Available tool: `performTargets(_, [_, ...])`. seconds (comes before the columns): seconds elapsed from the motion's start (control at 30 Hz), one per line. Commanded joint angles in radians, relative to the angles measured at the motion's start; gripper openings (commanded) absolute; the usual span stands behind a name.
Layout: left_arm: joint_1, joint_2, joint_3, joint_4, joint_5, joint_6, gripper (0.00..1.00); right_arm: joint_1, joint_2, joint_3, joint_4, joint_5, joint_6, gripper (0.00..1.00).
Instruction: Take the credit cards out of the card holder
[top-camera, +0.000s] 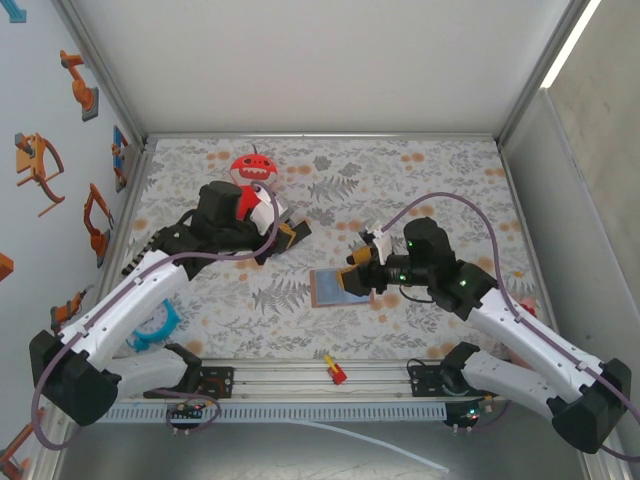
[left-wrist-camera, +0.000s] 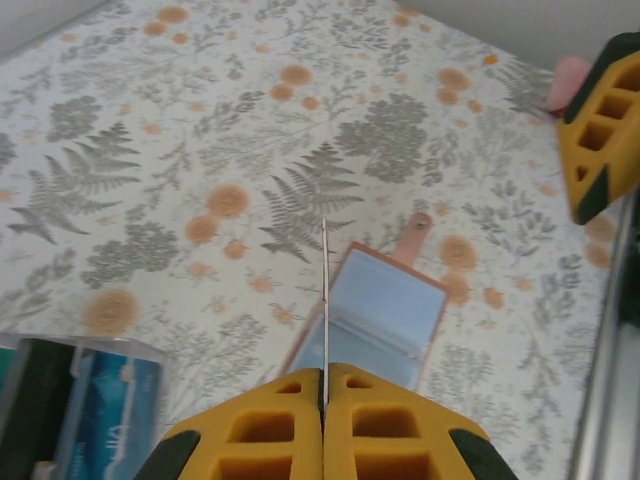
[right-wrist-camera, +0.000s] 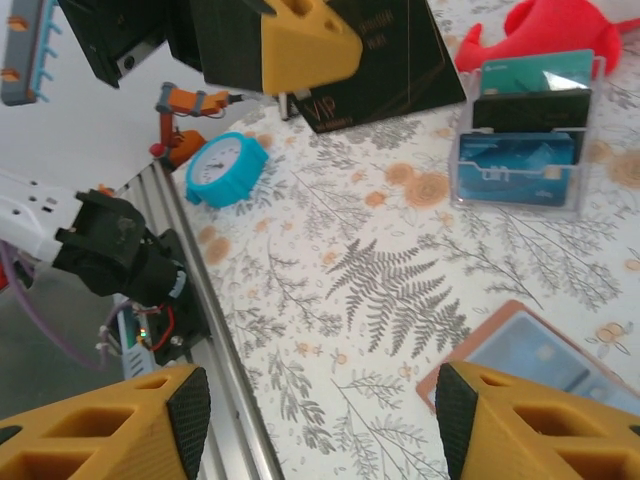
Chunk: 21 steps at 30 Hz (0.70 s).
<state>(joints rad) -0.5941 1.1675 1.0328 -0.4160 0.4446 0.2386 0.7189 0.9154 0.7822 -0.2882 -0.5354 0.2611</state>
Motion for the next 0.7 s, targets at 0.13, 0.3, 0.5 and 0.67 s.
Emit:
performTargets(0.13, [0.121, 0.144, 0.014, 0.164, -0.066, 0.208, 0.0, 0.005, 0.009, 0.052, -0.062, 0.16, 0.012, 0.61])
performTargets(0.3, [0.169, 0.272, 0.061, 0.204, -0.043, 0.274, 0.0, 0.005, -0.007, 0.051, -0.073, 0.274, 0.033, 0.62])
performTargets(0.5, [0.198, 0.391, 0.098, 0.211, -0.046, 0.322, 0.0, 0.005, -0.028, 0.046, -0.08, 0.381, 0.056, 0.62])
performTargets(0.67, [0.206, 0.446, 0.081, 0.262, -0.069, 0.333, 0.02, 0.005, -0.041, 0.043, -0.088, 0.437, 0.074, 0.62])
